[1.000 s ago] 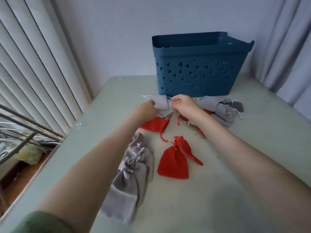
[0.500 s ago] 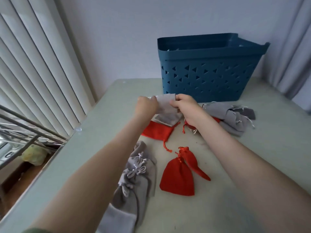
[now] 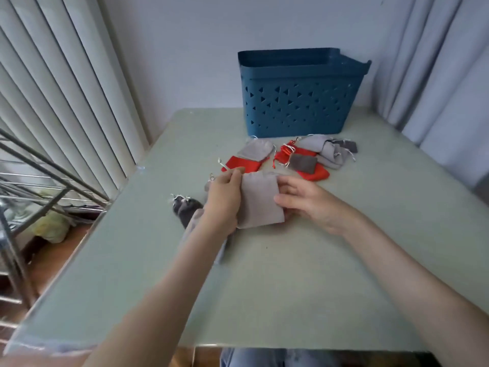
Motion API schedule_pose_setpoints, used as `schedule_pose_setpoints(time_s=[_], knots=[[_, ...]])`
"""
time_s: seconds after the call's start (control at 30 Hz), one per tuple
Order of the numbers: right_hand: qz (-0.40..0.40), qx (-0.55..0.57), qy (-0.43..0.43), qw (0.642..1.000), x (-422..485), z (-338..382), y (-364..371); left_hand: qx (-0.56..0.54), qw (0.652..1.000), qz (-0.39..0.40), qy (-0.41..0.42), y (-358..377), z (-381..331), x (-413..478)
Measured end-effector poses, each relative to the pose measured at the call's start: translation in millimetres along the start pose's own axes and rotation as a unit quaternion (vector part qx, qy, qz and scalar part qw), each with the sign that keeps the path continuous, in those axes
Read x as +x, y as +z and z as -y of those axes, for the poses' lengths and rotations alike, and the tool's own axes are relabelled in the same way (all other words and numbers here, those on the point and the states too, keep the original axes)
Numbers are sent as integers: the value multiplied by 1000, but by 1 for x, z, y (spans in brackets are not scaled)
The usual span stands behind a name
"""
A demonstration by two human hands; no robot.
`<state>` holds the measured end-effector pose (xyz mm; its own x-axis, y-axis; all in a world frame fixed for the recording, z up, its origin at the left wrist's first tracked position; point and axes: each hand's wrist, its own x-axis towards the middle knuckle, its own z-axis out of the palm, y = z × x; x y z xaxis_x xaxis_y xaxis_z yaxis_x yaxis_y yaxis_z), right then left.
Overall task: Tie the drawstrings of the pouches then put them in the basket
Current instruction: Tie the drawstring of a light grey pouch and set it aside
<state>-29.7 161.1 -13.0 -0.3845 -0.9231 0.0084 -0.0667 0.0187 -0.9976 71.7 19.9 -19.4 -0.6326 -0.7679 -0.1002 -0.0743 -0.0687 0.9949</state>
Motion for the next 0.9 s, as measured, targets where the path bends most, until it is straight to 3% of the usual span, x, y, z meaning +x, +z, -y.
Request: schedule_pose_setpoints(time_s=[0.13,0.37,0.47,0.63,0.73,0.9], knots=[[-100,78,10,992,-2,-5,6,20,1000,10,11,17,3,-25],[-129,220,-28,967,9,-27,0,-20,994,38,102,31,14,-25],[-110,269,-34,956,11,-31,-2,-123,989,51,65,29,21,-20],[-135,386,-60,911,18,-33,-6,-333,940,76,-11,24,20,-10],[-145,430,-52,890,16,-29,-15,-263,961,81,-32,21,19,-9],[-110,236,-23,965,10,-29,-5,-101,979,171,-44,28,23,-17]])
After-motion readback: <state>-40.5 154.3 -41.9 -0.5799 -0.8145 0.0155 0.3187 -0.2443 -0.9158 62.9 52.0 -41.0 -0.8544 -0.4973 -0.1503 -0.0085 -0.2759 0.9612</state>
